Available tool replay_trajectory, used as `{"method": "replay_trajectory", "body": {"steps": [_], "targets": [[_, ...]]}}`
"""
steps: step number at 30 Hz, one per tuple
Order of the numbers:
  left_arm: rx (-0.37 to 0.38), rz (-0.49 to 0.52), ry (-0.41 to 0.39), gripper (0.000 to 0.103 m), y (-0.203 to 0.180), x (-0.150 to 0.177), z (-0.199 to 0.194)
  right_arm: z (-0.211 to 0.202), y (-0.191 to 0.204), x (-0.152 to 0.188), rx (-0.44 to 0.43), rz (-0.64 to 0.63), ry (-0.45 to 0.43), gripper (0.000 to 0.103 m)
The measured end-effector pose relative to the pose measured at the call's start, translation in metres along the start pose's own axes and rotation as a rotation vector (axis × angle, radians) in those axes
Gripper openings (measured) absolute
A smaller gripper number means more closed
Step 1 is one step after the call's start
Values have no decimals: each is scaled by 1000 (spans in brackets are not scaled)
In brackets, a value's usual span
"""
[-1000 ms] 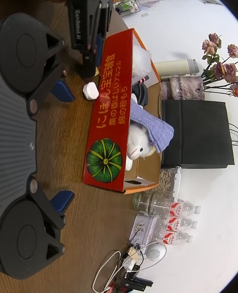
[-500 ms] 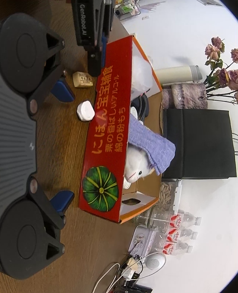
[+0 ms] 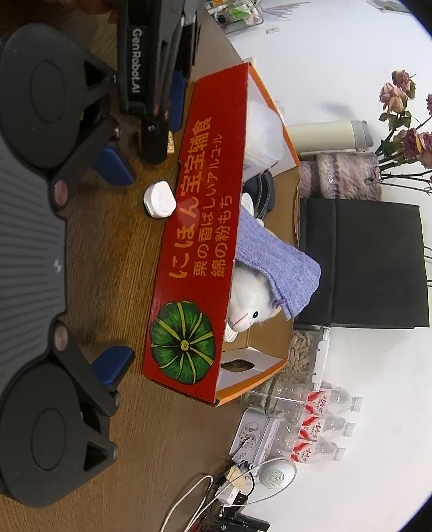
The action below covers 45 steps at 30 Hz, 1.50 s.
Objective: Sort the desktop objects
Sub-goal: 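Grasp the beige wooden block with the left tool while the right tool grasps the white cap, then carry the wooden block and white cap over the cardboard box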
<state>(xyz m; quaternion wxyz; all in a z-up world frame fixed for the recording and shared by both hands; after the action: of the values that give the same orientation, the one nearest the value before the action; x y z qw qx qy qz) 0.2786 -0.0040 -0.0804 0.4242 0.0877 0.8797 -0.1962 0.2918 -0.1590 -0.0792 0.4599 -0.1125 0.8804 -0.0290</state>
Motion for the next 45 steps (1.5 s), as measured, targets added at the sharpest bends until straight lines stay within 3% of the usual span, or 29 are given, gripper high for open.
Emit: {"method": "replay_trajectory", "body": {"steps": [5, 8, 12, 18, 28, 34, 45], "targets": [[-6, -10, -10, 35, 4, 0, -6, 0, 6, -1, -11, 2, 3, 103], [-2, -30, -26, 35, 9, -2, -13, -1, 15, -6, -35, 11, -2, 96], [-14, -36, -50, 35, 17, -6, -25, 5, 34, -13, -72, 2, 10, 77], [-44, -56, -74, 35, 32, -10, -36, 19, 56, -22, -66, -13, 18, 27], [-56, -37, -108, 35, 28, -13, -47, -1, 61, -22, -74, -41, -40, 27], [-68, 11, -175, 35, 15, -24, -65, -25, 52, -35, -91, -8, -114, 27], [-92, 54, -348, 35, -2, -87, -84, -39, 18, -92, -55, 89, -259, 27]]}}
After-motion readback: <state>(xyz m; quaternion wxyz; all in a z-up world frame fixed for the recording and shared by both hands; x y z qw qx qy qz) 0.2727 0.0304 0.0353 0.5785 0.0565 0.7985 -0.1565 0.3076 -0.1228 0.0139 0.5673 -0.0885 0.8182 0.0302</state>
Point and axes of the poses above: each gripper's, at about its wrist camera, not at the fingertips, and z roughly the way its jaws point, y to its left, x to its underside, the point moved 7 cm from there along z, roughly the way its jaws point, and after that the axes turned 14 degrees about x, right-handed, at the moved point
